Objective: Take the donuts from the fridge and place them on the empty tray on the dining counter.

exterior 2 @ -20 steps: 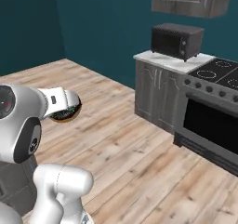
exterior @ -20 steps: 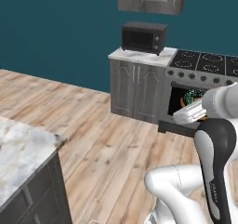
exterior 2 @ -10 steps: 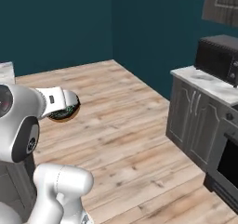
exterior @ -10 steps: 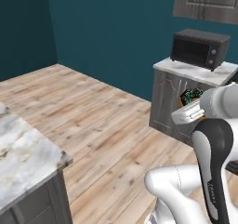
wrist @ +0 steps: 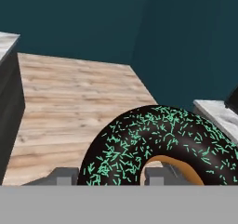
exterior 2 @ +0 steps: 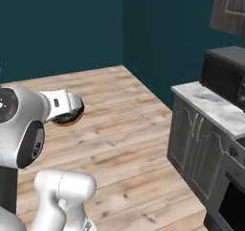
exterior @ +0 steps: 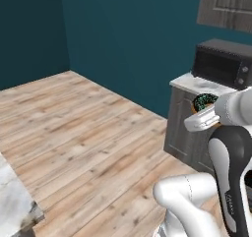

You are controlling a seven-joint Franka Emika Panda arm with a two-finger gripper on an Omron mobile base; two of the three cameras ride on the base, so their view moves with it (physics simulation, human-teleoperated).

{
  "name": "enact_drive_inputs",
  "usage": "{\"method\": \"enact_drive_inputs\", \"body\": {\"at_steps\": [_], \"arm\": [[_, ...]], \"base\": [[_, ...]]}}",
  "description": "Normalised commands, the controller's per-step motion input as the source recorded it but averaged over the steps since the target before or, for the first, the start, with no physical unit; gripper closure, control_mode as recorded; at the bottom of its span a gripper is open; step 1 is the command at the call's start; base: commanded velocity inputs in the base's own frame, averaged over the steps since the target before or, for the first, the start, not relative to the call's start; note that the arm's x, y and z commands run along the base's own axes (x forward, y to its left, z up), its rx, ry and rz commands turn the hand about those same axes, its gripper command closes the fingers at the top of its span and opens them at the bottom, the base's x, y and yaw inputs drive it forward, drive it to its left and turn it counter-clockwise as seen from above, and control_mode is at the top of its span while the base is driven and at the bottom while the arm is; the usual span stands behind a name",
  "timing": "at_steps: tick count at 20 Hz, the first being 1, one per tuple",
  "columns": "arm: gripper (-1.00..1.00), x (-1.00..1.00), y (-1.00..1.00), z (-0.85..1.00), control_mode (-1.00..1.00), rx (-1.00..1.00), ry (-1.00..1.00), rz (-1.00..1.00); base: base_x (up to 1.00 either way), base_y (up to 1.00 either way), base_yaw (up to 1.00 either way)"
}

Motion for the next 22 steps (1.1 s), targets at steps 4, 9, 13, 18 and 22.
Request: {"method": "enact_drive_inputs", "body": {"at_steps": [4,9,13,18,22], "arm": [[1.00,0.00,0.00,0.00,1.00,0.00,0.00,0.00],[1.00,0.00,0.00,0.00,1.00,0.00,0.00,0.00],[1.00,0.00,0.00,0.00,1.00,0.00,0.00,0.00],[1.00,0.00,0.00,0.00,1.00,0.00,0.00,0.00],[1.00,0.00,0.00,0.00,1.00,0.00,0.00,0.00]], "base": [[1.00,0.21,0.06],[1.00,0.36,0.07],[1.00,0.16,0.16],[1.00,0.05,0.23],[1.00,0.00,0.34]]}}
